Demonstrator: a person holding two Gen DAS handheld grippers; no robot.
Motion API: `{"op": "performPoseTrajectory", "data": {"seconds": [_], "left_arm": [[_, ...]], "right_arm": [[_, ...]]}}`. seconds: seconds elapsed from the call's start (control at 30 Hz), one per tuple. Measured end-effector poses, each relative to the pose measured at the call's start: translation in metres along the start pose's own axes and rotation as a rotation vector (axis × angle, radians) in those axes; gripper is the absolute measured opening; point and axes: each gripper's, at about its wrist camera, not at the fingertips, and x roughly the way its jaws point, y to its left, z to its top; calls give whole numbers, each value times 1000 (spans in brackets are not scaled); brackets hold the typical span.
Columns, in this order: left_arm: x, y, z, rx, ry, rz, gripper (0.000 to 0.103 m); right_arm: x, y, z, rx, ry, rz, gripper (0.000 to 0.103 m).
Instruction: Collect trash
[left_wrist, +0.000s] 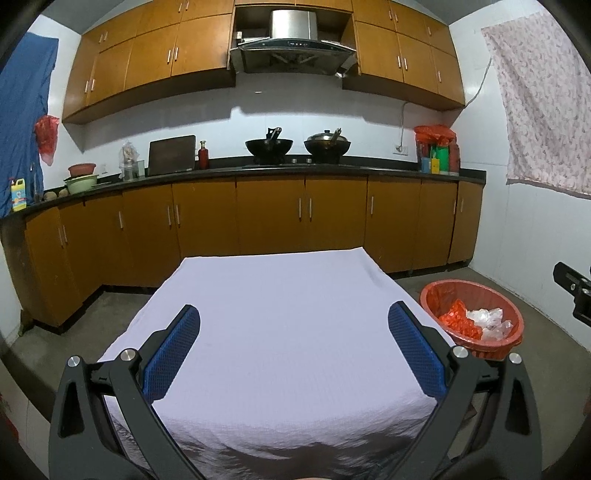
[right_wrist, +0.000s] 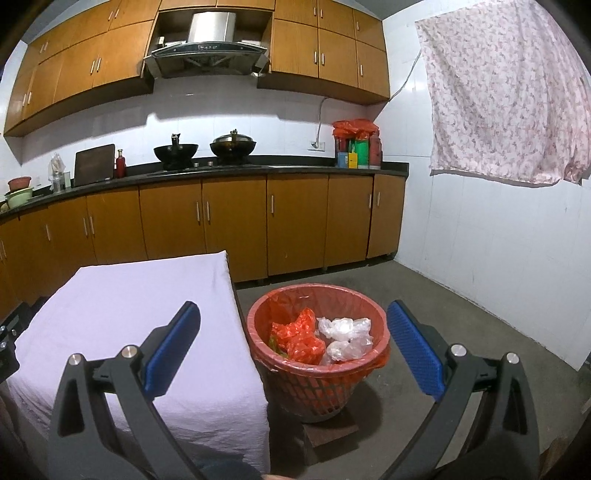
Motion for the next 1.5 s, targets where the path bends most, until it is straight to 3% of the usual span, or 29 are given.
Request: {"op": "performPoseTrajectory", "data": {"seconds": [1.5], "left_arm": [[-10, -9, 7, 12, 7, -55, 101]], "right_arm": [[-13, -11, -8, 43, 10, -14, 99]]}}
